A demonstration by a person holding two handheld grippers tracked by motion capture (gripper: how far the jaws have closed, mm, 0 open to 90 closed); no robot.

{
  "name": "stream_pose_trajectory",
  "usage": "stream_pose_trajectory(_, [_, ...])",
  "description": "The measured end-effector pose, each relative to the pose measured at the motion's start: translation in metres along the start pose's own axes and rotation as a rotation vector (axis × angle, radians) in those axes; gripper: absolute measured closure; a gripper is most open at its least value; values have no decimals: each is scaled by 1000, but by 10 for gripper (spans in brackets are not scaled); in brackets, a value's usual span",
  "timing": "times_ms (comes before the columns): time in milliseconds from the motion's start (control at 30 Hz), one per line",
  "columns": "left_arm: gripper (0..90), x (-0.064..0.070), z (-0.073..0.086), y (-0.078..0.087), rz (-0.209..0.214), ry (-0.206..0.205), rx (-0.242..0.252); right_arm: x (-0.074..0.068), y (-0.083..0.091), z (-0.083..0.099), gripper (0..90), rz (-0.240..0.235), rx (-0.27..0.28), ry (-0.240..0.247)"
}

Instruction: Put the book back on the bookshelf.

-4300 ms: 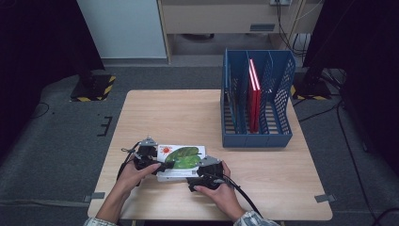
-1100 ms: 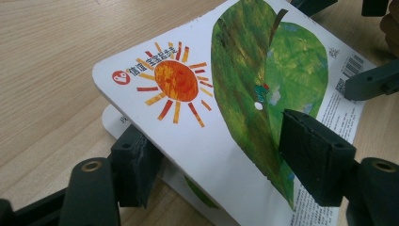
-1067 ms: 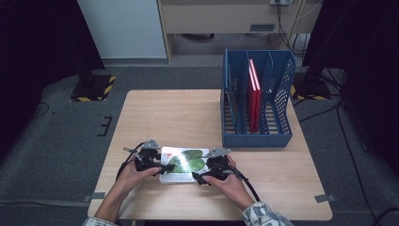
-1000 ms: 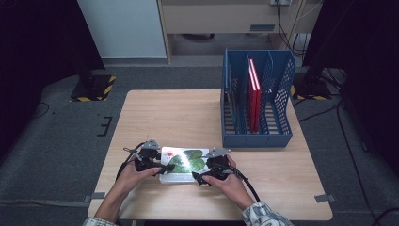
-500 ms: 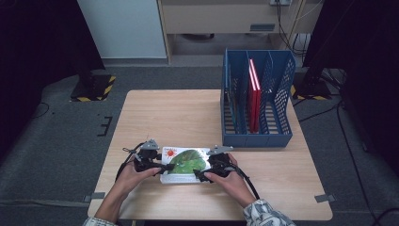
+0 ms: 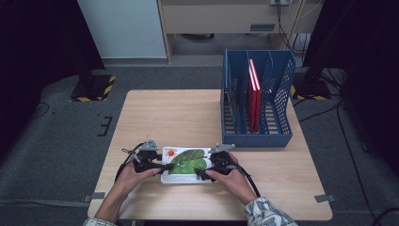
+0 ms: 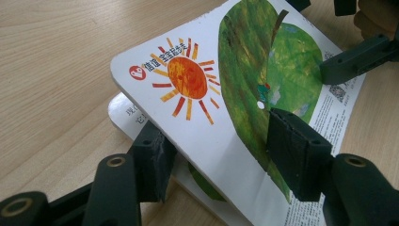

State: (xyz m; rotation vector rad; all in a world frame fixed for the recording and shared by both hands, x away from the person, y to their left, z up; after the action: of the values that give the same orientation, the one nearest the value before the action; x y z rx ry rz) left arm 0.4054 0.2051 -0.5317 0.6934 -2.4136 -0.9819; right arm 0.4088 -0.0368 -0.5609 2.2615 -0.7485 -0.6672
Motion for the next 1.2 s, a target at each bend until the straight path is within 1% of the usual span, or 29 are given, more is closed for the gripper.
stream_pose_trajectory(33, [424,0,0,0,0,-2,1,0,-1,-1,25,2,1,4])
stream_pose_trajectory(133, [431,1,0,1,-3,-9,4,-1,1,-2,44,-12,-10,-8])
stream_pose_trajectory(267, [436,1,-1,2,-6,-13,9,-2,1,-3,47,3,-8,8])
stream_pose_trajectory(300, [436,2,-2,3,-12,-33,15,-3,3,-4,53,10,-14,9])
stream_pose_trajectory(333, [440,2,-3,4,-14,-40,22,-3,3,-5,58,13,-14,5])
stream_pose_trajectory(367, [446,2,-4,5,-16,-49,29,-3,5,-5,73,19,-8,17])
stream_pose_trajectory(400, [453,1,-4,7,-19,-52,37,-3,7,-6,86,23,-4,14])
stream_pose_trajectory(467, [469,1,-5,9,-21,-51,50,-3,10,-9,119,33,18,13])
stream_pose_trajectory(500, [477,0,-6,9,-24,-50,56,-2,11,-11,139,40,30,21])
stream_pose_trajectory(533, [482,0,-6,10,-28,-49,59,-1,12,-12,150,42,34,16])
stream_pose_trajectory(700, [513,1,-9,14,-45,-58,70,-1,18,-15,195,68,56,35])
stream_pose_trajectory(833, [525,3,-12,16,-73,-81,78,-3,22,-18,228,103,63,46])
stream_pose_trajectory(867, [530,3,-12,16,-73,-81,78,-4,24,-19,244,111,69,48])
stream_pose_trajectory(900, [535,3,-14,18,-90,-90,85,-4,26,-20,261,121,78,50])
stream_pose_trajectory(933, [539,3,-15,18,-96,-93,91,-4,28,-21,272,126,83,54])
stream_pose_trajectory(1033, [556,2,-18,19,-115,-95,102,-2,31,-26,296,154,92,80])
stream_pose_trajectory(1067, [560,2,-18,19,-115,-95,102,-2,31,-27,301,160,91,80])
stream_pose_trajectory(1133, [569,-2,-23,18,-135,-92,116,0,32,-31,316,172,99,84])
stream_pose_trajectory(1200, [585,-5,-26,18,-147,-90,122,2,33,-36,332,182,111,78])
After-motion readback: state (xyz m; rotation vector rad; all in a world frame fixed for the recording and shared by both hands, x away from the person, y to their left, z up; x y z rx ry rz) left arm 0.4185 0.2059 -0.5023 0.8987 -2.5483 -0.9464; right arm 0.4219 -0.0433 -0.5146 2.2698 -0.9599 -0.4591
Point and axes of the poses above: each handheld gripper's, and its own axes: y roughly backward along the jaws, z roughly out of its underside, x roughly to its right, the point moved 4 cm from there along -y, roughly forward along the jaws, and after that the axes turned 5 degrees about -x, right-handed, at the moved point
